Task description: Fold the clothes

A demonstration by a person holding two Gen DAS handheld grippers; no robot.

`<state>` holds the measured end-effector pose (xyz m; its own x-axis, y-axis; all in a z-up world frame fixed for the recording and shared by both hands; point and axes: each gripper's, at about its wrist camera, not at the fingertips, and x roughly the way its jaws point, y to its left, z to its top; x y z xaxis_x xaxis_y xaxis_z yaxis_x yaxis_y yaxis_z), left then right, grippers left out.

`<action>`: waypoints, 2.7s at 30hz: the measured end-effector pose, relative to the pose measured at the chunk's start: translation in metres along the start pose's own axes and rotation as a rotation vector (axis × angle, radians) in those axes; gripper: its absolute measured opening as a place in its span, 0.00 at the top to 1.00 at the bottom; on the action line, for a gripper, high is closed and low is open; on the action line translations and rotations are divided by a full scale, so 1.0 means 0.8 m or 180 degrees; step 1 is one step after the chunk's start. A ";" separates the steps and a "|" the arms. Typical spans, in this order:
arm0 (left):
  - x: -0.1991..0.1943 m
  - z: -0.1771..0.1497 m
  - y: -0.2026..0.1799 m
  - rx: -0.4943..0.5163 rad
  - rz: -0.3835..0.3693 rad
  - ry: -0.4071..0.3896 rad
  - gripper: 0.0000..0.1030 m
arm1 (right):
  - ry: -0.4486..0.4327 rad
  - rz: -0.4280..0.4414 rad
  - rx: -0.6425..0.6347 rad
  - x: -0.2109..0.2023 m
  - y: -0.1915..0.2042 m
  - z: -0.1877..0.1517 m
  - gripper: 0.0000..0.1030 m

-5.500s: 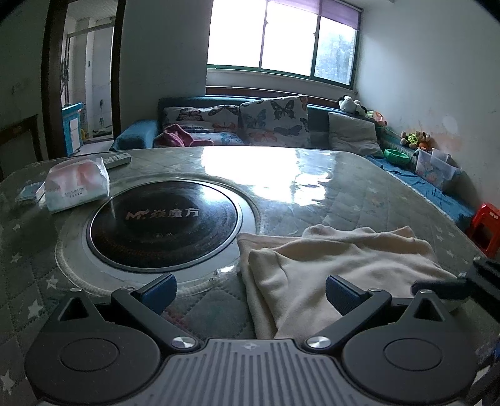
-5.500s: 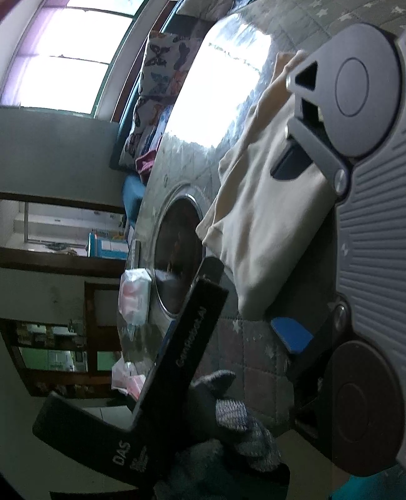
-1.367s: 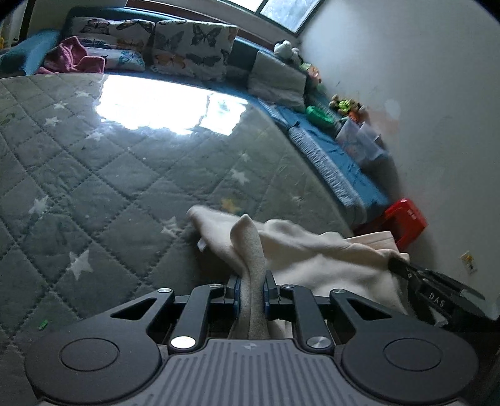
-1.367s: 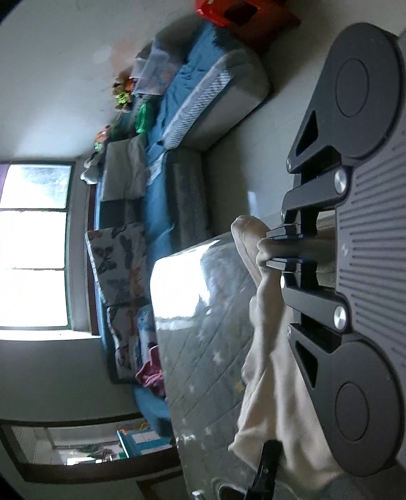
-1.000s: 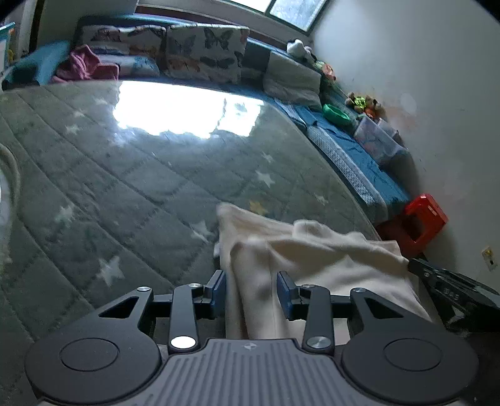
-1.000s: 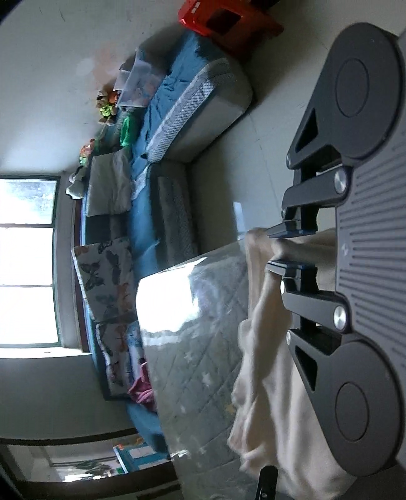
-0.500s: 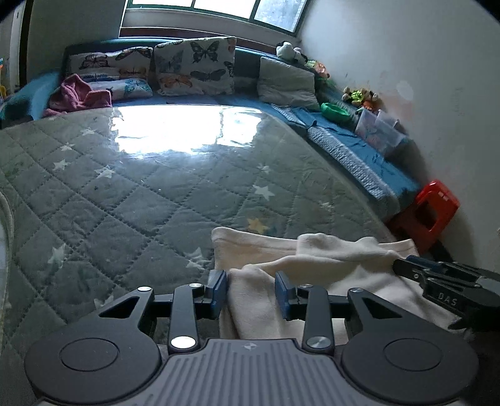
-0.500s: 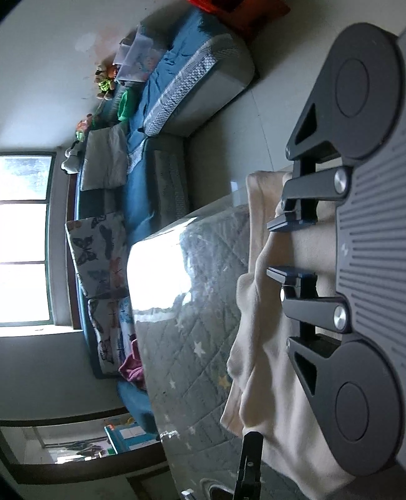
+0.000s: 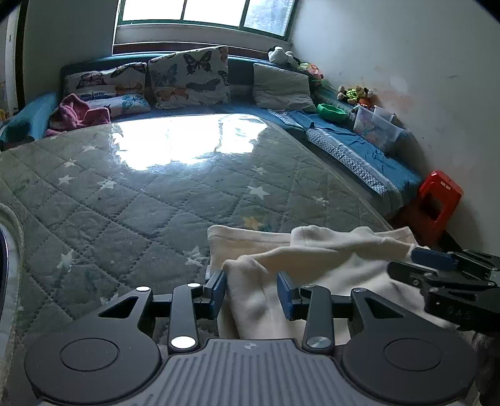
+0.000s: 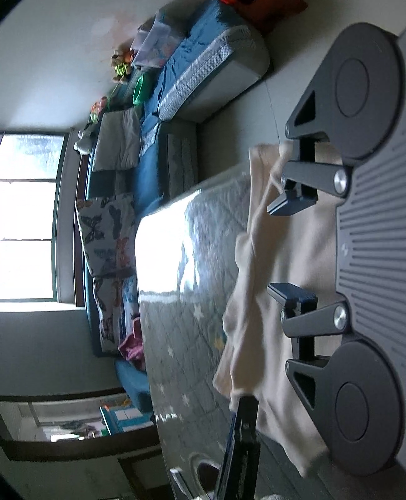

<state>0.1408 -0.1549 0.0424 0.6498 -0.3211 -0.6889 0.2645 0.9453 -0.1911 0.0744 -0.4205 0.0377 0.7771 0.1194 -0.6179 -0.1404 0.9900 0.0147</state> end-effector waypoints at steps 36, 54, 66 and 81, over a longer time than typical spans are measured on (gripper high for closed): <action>-0.049 -0.049 -0.009 0.0189 -0.0051 -0.0083 0.55 | -0.0105 0.0016 0.0055 -0.073 0.027 -0.062 0.39; -0.058 -0.062 -0.007 0.0183 0.0033 -0.0026 0.38 | -0.0097 -0.0068 0.0208 -0.081 0.017 -0.071 0.25; -0.082 -0.079 -0.014 0.0284 0.0021 -0.0085 0.21 | -0.0178 -0.0134 0.0209 -0.106 0.035 -0.080 0.06; -0.109 -0.097 -0.020 0.0450 -0.0012 -0.0219 0.03 | -0.0194 -0.0312 0.0223 -0.125 0.048 -0.095 0.00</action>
<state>0.0245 -0.1376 0.0517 0.6946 -0.3325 -0.6380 0.3617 0.9280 -0.0899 -0.0550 -0.4000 0.0402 0.8212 0.0242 -0.5702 -0.0204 0.9997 0.0130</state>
